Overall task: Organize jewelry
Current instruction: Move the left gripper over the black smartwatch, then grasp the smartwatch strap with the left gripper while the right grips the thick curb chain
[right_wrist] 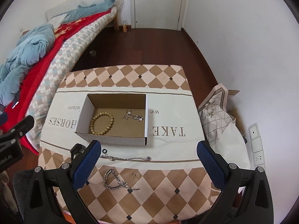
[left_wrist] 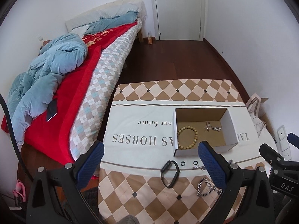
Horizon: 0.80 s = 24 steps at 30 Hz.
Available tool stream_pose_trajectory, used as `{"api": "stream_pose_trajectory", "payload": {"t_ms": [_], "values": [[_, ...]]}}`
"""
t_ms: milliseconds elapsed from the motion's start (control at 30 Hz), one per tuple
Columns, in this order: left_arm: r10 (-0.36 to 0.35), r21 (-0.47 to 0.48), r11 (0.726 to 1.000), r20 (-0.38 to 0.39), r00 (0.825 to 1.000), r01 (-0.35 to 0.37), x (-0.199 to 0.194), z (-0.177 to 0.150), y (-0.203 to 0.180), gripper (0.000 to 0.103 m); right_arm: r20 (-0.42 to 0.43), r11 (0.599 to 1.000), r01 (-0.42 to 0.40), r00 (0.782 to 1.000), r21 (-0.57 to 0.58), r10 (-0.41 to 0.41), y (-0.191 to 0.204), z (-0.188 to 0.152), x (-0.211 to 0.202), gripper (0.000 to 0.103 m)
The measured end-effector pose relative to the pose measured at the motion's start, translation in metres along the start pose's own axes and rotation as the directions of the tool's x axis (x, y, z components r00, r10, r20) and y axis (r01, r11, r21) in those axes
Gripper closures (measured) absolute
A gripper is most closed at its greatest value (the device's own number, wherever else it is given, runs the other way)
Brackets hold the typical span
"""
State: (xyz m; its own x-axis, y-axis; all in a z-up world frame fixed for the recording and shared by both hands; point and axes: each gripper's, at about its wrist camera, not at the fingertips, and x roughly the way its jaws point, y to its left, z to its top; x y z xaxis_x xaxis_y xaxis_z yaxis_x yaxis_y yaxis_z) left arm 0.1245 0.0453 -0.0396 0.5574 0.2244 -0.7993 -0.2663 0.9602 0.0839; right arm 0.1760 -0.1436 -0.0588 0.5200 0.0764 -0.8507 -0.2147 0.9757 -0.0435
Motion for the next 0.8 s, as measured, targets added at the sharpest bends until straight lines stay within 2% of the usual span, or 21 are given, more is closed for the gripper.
{"api": "stream_pose_trajectory", "payload": {"t_ms": [100, 200, 300, 367, 467, 533, 600, 667, 800], "values": [[-0.007, -0.015, 1.000, 0.012, 1.000, 0.007, -0.011, -0.003, 0.004, 0.000, 0.017, 1.000, -0.020, 1.000, 0.014, 0.020, 0.000, -0.004, -0.014, 0.000], [0.019, -0.034, 0.999, 0.022, 1.000, -0.018, -0.017, -0.008, 0.010, 0.000, 0.050, 0.998, -0.059, 0.997, 0.035, 0.057, -0.004, -0.008, -0.023, 0.000], [0.082, -0.032, 0.996, 0.022, 0.996, -0.081, -0.008, -0.019, 0.017, 0.000, -0.001, 0.996, -0.071, 0.997, 0.054, 0.071, -0.007, -0.021, -0.011, 0.000], [0.121, -0.022, 0.992, -0.020, 0.993, -0.121, 0.011, -0.030, 0.023, 0.000, -0.061, 0.996, -0.058, 0.996, 0.068, 0.062, -0.011, -0.036, 0.010, 0.000], [0.123, -0.025, 0.992, -0.111, 0.986, -0.127, 0.043, -0.048, 0.031, 0.001, -0.142, 0.992, -0.074, 0.986, 0.102, 0.088, -0.017, -0.060, 0.040, 0.003], [0.111, -0.021, 0.993, -0.170, 0.979, -0.116, 0.066, -0.060, 0.033, 0.001, -0.195, 0.989, -0.078, 0.976, 0.122, 0.101, -0.021, -0.075, 0.059, 0.023], [0.086, -0.016, 0.996, -0.209, 0.974, -0.092, 0.083, -0.067, 0.031, 0.001, -0.231, 0.986, -0.080, 0.966, 0.143, 0.112, -0.026, -0.087, 0.075, 0.029], [0.051, -0.007, 0.998, -0.252, 0.966, -0.055, 0.102, -0.073, 0.025, 0.002, -0.254, 0.984, -0.079, 0.960, 0.162, 0.119, -0.031, -0.096, 0.088, 0.030], [0.003, 0.010, 1.000, -0.309, 0.951, 0.000, 0.131, -0.076, 0.009, 0.017, -0.275, 0.980, -0.077, 0.953, 0.185, 0.127, -0.037, -0.103, 0.105, 0.030]]}}
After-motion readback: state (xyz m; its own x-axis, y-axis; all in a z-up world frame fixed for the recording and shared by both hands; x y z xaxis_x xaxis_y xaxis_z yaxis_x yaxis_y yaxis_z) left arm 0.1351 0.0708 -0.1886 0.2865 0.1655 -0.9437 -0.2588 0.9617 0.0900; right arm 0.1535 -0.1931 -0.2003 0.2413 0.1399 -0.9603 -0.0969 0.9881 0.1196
